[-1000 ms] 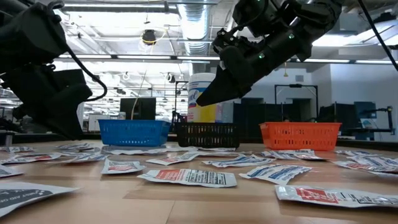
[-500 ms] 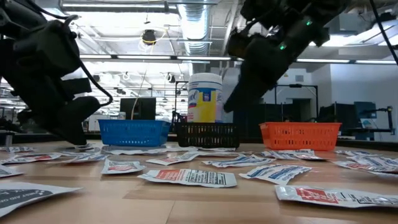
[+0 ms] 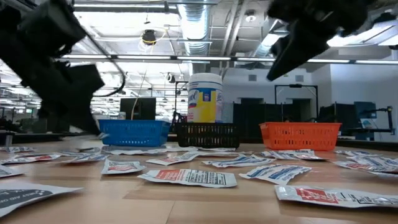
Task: Pick & Place First Aid Supplies
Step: Put the blue bandage into the blue bin
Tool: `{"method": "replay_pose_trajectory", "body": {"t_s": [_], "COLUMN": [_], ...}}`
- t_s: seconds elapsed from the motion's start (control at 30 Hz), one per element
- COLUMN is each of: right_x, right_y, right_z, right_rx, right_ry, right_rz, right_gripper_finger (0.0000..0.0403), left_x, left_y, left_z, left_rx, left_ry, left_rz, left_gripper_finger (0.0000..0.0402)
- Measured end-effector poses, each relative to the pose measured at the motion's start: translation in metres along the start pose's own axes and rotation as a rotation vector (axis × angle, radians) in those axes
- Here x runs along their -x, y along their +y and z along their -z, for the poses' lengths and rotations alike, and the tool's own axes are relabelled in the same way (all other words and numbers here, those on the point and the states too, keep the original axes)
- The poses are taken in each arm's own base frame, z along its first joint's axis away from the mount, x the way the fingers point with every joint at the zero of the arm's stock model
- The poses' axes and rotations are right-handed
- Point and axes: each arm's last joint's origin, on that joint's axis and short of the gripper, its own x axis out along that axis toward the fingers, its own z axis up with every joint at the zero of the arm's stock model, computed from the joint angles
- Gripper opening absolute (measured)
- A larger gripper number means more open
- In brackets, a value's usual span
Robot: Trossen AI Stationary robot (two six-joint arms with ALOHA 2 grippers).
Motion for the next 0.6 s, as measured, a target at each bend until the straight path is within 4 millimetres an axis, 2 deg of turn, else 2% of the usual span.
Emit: {"method": "replay_pose_trajectory", "body": {"t_s": [0.13, 0.37, 0.47, 0.6], "right_x": [0.01, -0.009, -0.013, -0.012], "right_y": [-0.008, -0.034, -0.042, -0.048], "right_z": [0.029, 0.099, 0.111, 0.111], "right_rx": [-0.052, -0.157, -0.135, -0.135], "right_ry": [-0.075, -0.283, -0.374, -0.422], "right_rz": [0.031, 0.045, 0.065, 0.091], "right_gripper_finger": [0.0116, 0.0116, 0.0116, 0.0116], "left_x": [0.006, 0.022, 0.017, 0.001], "left_y": [-0.018, -0.048, -0.043, -0.024], "left_z": [-0.017, -0.064, -0.078, -0.088], "left_rx": [-0.061, -0.233, -0.254, -0.224], "left_ry": [-0.069, -0.285, -0.311, -0.297], "left_rz": [0.06, 0.028, -0.033, -0.131], "left_gripper_finger": [0.0004, 0.0004, 0.0004, 0.0004]}}
